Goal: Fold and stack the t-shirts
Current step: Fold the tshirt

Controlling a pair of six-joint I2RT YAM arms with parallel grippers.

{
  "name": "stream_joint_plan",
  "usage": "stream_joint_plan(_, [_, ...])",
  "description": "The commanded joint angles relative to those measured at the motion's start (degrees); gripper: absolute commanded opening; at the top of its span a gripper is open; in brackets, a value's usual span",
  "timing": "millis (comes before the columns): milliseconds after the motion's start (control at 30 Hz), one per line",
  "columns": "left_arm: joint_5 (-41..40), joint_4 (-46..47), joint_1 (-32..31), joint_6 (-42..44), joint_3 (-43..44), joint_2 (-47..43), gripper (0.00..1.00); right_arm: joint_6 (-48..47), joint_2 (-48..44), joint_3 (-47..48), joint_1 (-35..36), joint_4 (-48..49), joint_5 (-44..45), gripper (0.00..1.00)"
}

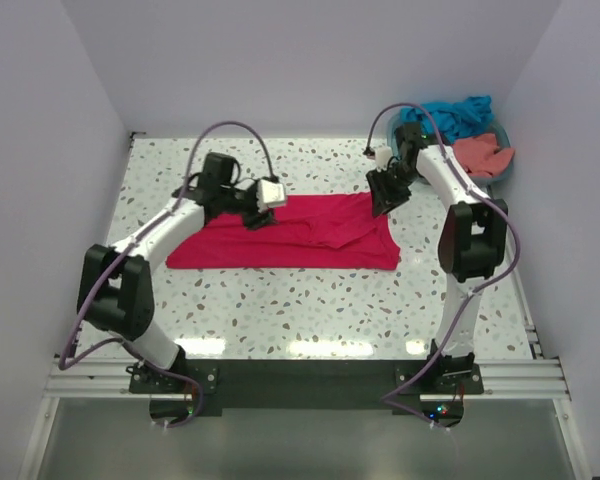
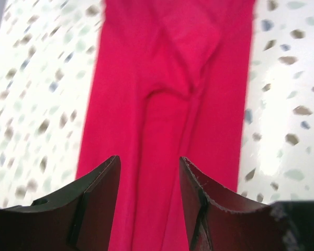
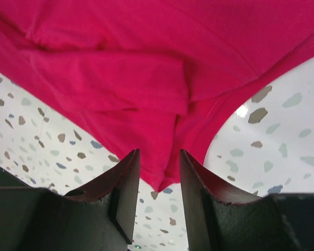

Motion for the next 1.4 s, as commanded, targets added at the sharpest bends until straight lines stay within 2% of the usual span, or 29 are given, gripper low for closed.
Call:
stream_joint_plan(0, [2.28,12.31,-8.27,3.99,-2.19,2.96,0.53,3.61,4.41,2.93,-0.28,2.35,-0.93,0.40])
stream_joint_plan(133, [2.55,18.29,-15.50,5.58,-1.32,7.45,0.53,3.88,6.96,3.38,-0.27,3.23,-0.32,0.40])
stream_joint_plan(233, [1.49,19.00,-19.45,8.21,0.44,11.14,0.53,4.14,8.36,3.91,-0.28,3.67,0.29,0.41])
stream_joint_plan(400, [-0.09,22.08,-23.76,10.15,2.02,16.51,0.51,4.67,9.95,3.73,-0.28,4.02,0.39,0.41])
stream_joint_plan(733, [-2.72,22.69,-25.44,10.69,5.01,22.57,0.47,5.28,10.91,3.99,-0.36,3.85,-2.07,0.40])
stream_joint_plan(867, [-4.74,22.95,-25.53,10.51,5.98,24.25,0.42,5.02,11.27,4.17,-0.36,3.41,-2.16,0.41])
stream_joint_plan(900, [-5.01,24.96,-25.53,10.16,5.98,24.34,0.36,4.84,11.36,4.35,-0.36,3.23,-2.25,0.40])
stream_joint_plan(967, [-5.27,25.24,-25.53,9.98,5.89,24.08,0.28,4.84,11.79,4.78,-0.36,2.88,-2.34,0.36])
stream_joint_plan(1033, [-5.19,25.59,-25.53,9.89,5.81,23.90,0.23,4.58,11.88,4.96,-0.28,2.71,-2.77,0.27])
stream_joint_plan(1067, [-4.84,25.68,-25.53,9.89,5.63,23.46,0.19,4.49,12.23,5.22,-0.36,2.53,-3.04,0.18])
stream_joint_plan(1167, [-4.13,26.21,-25.44,9.45,5.37,22.58,0.11,4.05,12.32,6.28,-0.36,2.09,-3.65,0.03])
stream_joint_plan(1200, [-4.05,26.38,-25.44,9.10,5.37,22.32,0.09,3.96,12.32,6.72,-0.36,1.65,-3.83,0.00])
stream_joint_plan(1367, [-3.08,27.26,-24.92,7.26,4.49,20.13,0.00,3.96,10.92,7.69,-0.71,2.44,-6.81,0.00])
